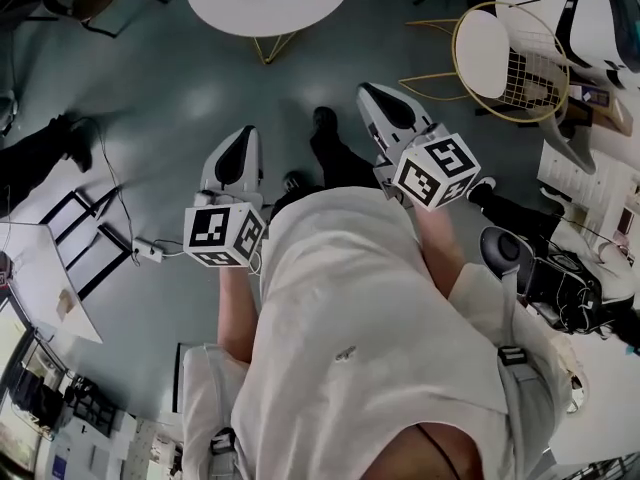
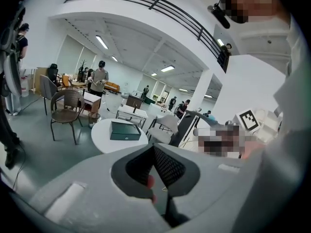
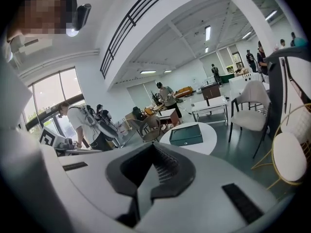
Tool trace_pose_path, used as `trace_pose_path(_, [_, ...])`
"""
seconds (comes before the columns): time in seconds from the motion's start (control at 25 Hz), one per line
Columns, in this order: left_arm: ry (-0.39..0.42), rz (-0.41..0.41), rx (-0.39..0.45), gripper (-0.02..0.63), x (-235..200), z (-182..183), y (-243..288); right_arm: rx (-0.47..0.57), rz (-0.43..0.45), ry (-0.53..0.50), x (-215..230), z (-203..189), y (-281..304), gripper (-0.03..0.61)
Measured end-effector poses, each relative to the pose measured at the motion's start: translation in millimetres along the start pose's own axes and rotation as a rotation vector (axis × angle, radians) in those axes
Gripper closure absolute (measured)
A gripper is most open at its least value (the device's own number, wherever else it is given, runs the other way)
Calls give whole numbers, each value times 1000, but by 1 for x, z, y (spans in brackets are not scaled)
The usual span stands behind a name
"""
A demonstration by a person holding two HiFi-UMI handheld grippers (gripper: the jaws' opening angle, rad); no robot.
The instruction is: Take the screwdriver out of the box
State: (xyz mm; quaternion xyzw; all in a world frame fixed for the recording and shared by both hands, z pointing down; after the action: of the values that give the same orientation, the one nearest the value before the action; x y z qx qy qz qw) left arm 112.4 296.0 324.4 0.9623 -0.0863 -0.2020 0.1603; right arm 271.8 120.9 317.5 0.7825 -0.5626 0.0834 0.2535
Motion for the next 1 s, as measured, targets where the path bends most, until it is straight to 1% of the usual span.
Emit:
trace_pose_path(0.12, [-11, 1, -4, 604, 1, 18, 37, -8, 17, 3, 25, 21, 20, 572])
trace_pose_path(0.28, [-10, 13, 5, 604, 6, 43, 81, -31, 46, 5, 55, 40, 40, 572])
trace_pose_path(0.44, [-9, 43, -5, 604, 14, 56, 117, -58, 80, 12, 87, 51, 57, 572])
trace_pose_path(0.52, [-6, 58, -11, 604, 15, 60, 128, -72, 93, 13, 97, 56, 68, 572])
trace_pose_path(0.64, [-3, 85, -26, 604, 9, 64, 133, -89, 110, 24, 105, 59, 84, 572])
trace_pose_path(0.8, [4, 125, -33, 604, -10, 73, 138, -103, 126, 30, 107, 63, 107, 572])
trace_pose_path(0.88, [10, 126, -33, 604, -21, 78, 143, -100, 124, 30, 107, 65, 118, 572])
trace_pose_path(1.0, [26, 102, -37, 604, -42, 91, 157, -87, 103, 32, 106, 72, 136, 572])
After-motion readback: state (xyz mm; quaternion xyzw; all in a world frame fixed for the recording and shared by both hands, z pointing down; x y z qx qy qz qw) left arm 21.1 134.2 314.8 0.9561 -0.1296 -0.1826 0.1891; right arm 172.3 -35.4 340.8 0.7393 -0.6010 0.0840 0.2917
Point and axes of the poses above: the fingertips, and each gripper's own axes: y forward along the fingers, x to its right, z out of its top, the point moved 6 cm from there along -y, backward along the fingers, and after that the axes turned 5 degrees about x, right-handed, at the moved point
